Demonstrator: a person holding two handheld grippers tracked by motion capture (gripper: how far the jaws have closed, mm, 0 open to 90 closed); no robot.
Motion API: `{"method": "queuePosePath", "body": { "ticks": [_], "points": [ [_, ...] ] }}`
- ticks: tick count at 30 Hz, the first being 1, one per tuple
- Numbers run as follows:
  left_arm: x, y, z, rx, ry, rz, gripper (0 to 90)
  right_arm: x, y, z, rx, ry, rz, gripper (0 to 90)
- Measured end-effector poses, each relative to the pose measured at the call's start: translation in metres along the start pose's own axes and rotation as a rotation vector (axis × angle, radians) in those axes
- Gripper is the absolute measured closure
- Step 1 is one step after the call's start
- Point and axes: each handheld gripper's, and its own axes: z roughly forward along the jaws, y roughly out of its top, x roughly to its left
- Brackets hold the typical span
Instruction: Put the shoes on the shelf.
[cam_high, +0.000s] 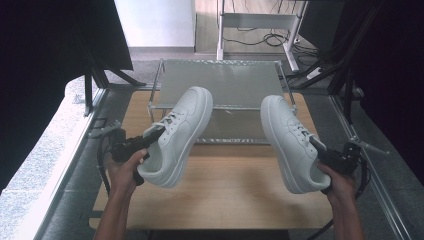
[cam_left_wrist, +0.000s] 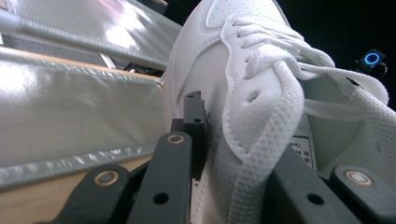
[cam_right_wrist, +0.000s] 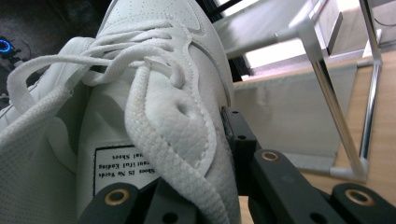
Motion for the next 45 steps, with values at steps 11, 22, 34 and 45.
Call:
{"method": "queuePosePath", "body": {
  "ticks": [11, 22, 34, 45],
  "points": [
    [-0.005, 0.017, 0.006, -0.035, -0.015, 0.015, 82.0, 0.010, 0.025, 0.009, -0.024, 0.029, -0.009, 84.6],
    [-0.004, 0.034, 0.015, -0.059, -0.019, 0.000, 81.9, 0.018, 0.054, 0.023, -0.030, 0.006, -0.011, 84.6],
    [-0.007, 0.051, 0.035, -0.052, -0.010, -0.003, 81.8, 0.027, 0.078, 0.044, -0.028, -0.013, -0.016, 84.6],
    [-0.010, 0.063, 0.047, -0.049, 0.014, 0.002, 81.8, 0.029, 0.089, 0.062, -0.046, -0.054, 0.009, 84.4]
  ]
}}
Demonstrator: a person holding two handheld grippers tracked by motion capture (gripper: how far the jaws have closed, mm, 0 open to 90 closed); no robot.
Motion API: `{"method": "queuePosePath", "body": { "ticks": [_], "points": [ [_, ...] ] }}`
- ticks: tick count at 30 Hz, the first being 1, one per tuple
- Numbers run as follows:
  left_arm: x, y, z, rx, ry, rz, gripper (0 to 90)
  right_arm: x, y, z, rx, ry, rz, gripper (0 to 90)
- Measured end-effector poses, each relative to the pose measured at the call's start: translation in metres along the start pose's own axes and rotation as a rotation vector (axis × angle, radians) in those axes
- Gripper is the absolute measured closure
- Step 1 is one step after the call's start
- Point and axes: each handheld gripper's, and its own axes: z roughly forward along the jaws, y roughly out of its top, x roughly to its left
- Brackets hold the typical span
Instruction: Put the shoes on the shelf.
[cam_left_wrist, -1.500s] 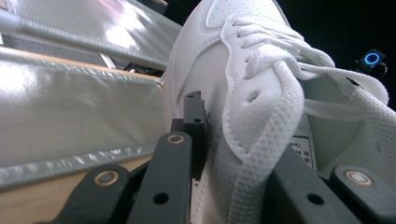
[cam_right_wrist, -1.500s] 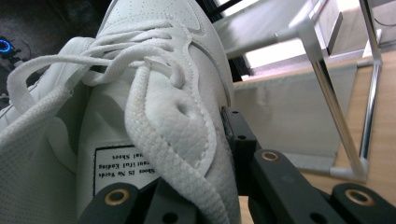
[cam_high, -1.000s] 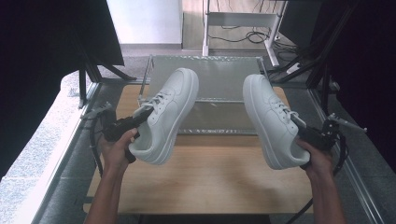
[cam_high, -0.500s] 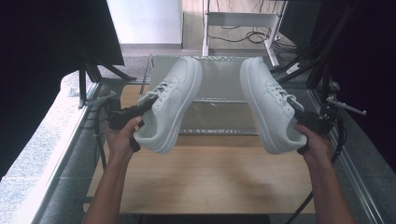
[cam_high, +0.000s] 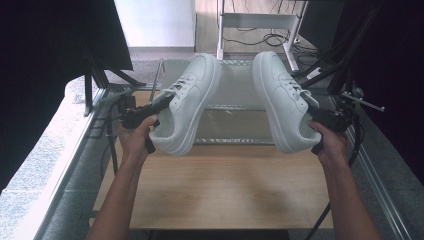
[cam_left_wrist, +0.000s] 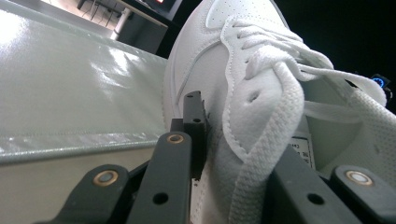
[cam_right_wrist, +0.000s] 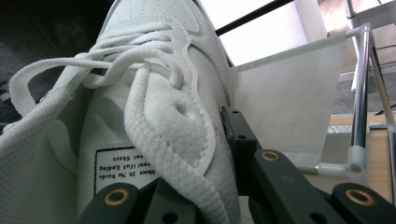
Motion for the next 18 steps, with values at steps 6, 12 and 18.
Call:
{"method": "queuePosePath", "body": {
  "ticks": [6, 12, 18],
  "points": [
    [0.001, 0.008, 0.008, -0.006, 0.017, -0.003, 81.8, -0.001, 0.006, 0.010, 0.003, -0.026, 0.023, 84.4],
    [0.001, 0.016, 0.019, -0.008, 0.027, -0.014, 81.8, 0.000, 0.012, 0.021, 0.002, -0.055, 0.015, 84.3],
    [0.000, 0.025, 0.033, 0.002, 0.058, -0.008, 81.8, 0.002, 0.020, 0.036, 0.010, -0.085, 0.020, 84.3]
  ]
}}
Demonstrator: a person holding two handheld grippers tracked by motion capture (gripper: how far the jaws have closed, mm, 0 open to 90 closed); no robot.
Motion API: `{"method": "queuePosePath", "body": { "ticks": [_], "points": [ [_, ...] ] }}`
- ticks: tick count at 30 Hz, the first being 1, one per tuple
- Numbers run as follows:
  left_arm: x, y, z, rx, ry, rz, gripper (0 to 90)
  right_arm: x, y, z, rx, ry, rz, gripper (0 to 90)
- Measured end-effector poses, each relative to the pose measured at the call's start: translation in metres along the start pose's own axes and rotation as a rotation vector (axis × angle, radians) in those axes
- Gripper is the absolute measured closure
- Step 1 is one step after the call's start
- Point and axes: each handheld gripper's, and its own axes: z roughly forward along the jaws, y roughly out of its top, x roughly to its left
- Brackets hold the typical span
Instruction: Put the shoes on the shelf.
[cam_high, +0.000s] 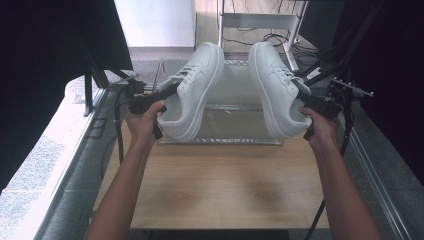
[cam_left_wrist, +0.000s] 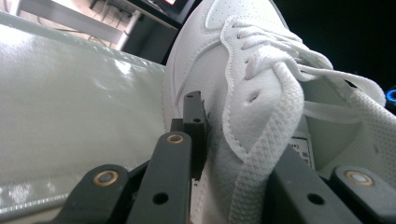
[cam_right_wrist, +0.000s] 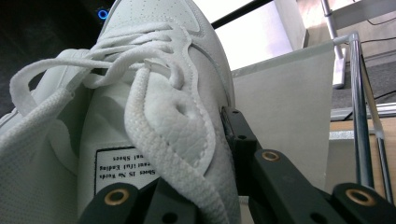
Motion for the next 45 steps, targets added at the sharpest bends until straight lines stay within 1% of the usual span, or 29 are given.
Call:
{"method": "queuePosePath", "body": {
  "ticks": [4, 8, 9, 10, 12, 15, 18, 21, 25, 27, 29, 31, 32, 33, 35, 37, 38, 40, 41, 43, 45],
  "points": [
    [0.000, 0.006, 0.008, 0.006, 0.012, -0.008, 81.8, 0.004, 0.005, 0.011, 0.011, -0.017, -0.008, 84.3],
    [0.001, 0.009, 0.017, 0.008, 0.038, 0.006, 81.8, 0.009, 0.010, 0.020, 0.023, -0.032, -0.018, 84.2],
    [0.001, 0.008, 0.019, 0.008, 0.042, 0.004, 81.8, 0.010, 0.011, 0.022, 0.022, -0.035, -0.020, 84.2],
    [0.003, 0.008, 0.022, 0.010, 0.042, -0.003, 81.8, 0.010, 0.012, 0.024, 0.022, -0.041, -0.026, 84.2],
    [0.006, 0.007, 0.026, 0.016, 0.040, -0.017, 81.8, 0.012, 0.014, 0.027, 0.025, -0.048, -0.023, 84.2],
    [0.009, 0.008, 0.032, 0.028, 0.054, -0.032, 81.8, 0.013, 0.016, 0.032, 0.029, -0.058, -0.028, 84.2],
    [0.012, 0.009, 0.036, 0.031, 0.074, -0.034, 81.8, 0.014, 0.016, 0.037, 0.029, -0.072, -0.025, 84.2],
    [0.014, 0.010, 0.041, 0.036, 0.078, -0.050, 81.8, 0.015, 0.015, 0.044, 0.030, -0.080, -0.015, 84.3],
    [0.016, 0.014, 0.048, 0.045, 0.093, -0.046, 81.8, 0.018, 0.017, 0.054, 0.050, -0.091, -0.024, 84.3],
    [0.016, 0.019, 0.052, 0.043, 0.108, -0.046, 81.7, 0.020, 0.021, 0.059, 0.052, -0.100, -0.035, 84.2],
    [0.017, 0.024, 0.055, 0.037, 0.122, -0.053, 81.7, 0.022, 0.024, 0.064, 0.038, -0.107, -0.036, 84.3],
    [0.016, 0.029, 0.059, 0.031, 0.131, -0.066, 81.7, 0.021, 0.025, 0.069, 0.031, -0.110, -0.027, 84.3],
    [0.016, 0.031, 0.061, 0.032, 0.136, -0.062, 81.7, 0.021, 0.025, 0.072, 0.028, -0.110, -0.009, 84.3],
    [0.016, 0.034, 0.064, 0.034, 0.142, -0.061, 81.8, 0.019, 0.026, 0.075, 0.031, -0.116, -0.018, 84.3],
    [0.015, 0.038, 0.070, 0.035, 0.163, -0.052, 81.7, 0.020, 0.027, 0.081, 0.031, -0.130, -0.007, 84.3],
    [0.016, 0.042, 0.076, 0.033, 0.184, -0.046, 81.7, 0.020, 0.029, 0.086, 0.029, -0.144, -0.013, 84.3],
    [0.017, 0.044, 0.080, 0.029, 0.196, -0.046, 81.7, 0.020, 0.031, 0.088, 0.029, -0.149, -0.007, 84.3],
    [0.020, 0.046, 0.087, 0.021, 0.210, -0.052, 81.7, 0.019, 0.033, 0.095, 0.007, -0.171, -0.002, 84.3],
    [0.021, 0.047, 0.090, 0.020, 0.216, -0.055, 81.7, 0.019, 0.033, 0.098, -0.001, -0.178, 0.008, 84.3],
    [0.023, 0.048, 0.096, 0.025, 0.237, -0.055, 81.7, 0.017, 0.035, 0.105, -0.007, -0.188, 0.021, 84.3],
    [0.024, 0.047, 0.103, 0.028, 0.253, -0.060, 81.7, 0.018, 0.035, 0.111, -0.005, -0.213, 0.016, 84.3]
  ]
}}
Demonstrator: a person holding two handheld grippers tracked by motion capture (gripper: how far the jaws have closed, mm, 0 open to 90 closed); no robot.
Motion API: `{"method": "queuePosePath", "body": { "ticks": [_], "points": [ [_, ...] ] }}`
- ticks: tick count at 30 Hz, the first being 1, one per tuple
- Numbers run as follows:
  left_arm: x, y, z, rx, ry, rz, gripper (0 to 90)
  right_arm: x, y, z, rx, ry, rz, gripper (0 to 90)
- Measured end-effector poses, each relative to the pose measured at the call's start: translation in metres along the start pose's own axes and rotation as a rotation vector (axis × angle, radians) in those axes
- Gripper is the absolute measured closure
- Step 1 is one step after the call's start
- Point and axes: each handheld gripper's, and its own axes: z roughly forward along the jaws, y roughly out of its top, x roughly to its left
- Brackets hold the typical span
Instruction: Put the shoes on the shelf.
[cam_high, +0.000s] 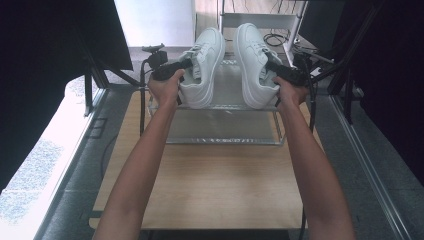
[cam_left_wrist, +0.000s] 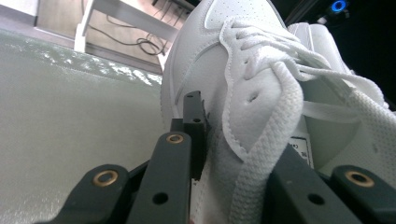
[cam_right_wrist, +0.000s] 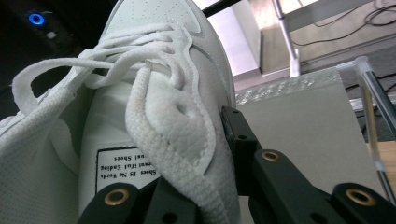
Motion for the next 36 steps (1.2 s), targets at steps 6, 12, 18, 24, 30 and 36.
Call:
{"method": "queuePosePath", "body": {
  "ticks": [6, 12, 18, 24, 30, 36],
  "points": [
    [0.000, -0.002, 0.016, 0.009, 0.046, -0.016, 81.3, 0.002, -0.008, 0.018, 0.034, -0.057, 0.000, 83.9],
    [0.001, -0.005, 0.026, 0.025, 0.086, -0.024, 80.9, 0.006, -0.007, 0.027, 0.042, -0.097, -0.029, 83.3],
    [0.000, -0.006, 0.039, 0.040, 0.099, -0.023, 79.0, 0.017, -0.006, 0.040, 0.083, -0.155, -0.079, 78.2],
    [0.005, -0.005, 0.052, 0.088, 0.093, -0.050, 74.0, 0.021, -0.005, 0.054, 0.127, -0.172, -0.095, 71.7],
    [-0.006, -0.005, 0.056, 0.096, 0.073, 0.038, 59.8, 0.021, -0.004, 0.059, 0.147, -0.149, -0.102, 61.9],
    [-0.009, 0.000, 0.042, 0.048, -0.038, 0.018, 47.0, 0.017, -0.005, 0.050, 0.098, -0.127, -0.121, 48.3]
  ]
}}
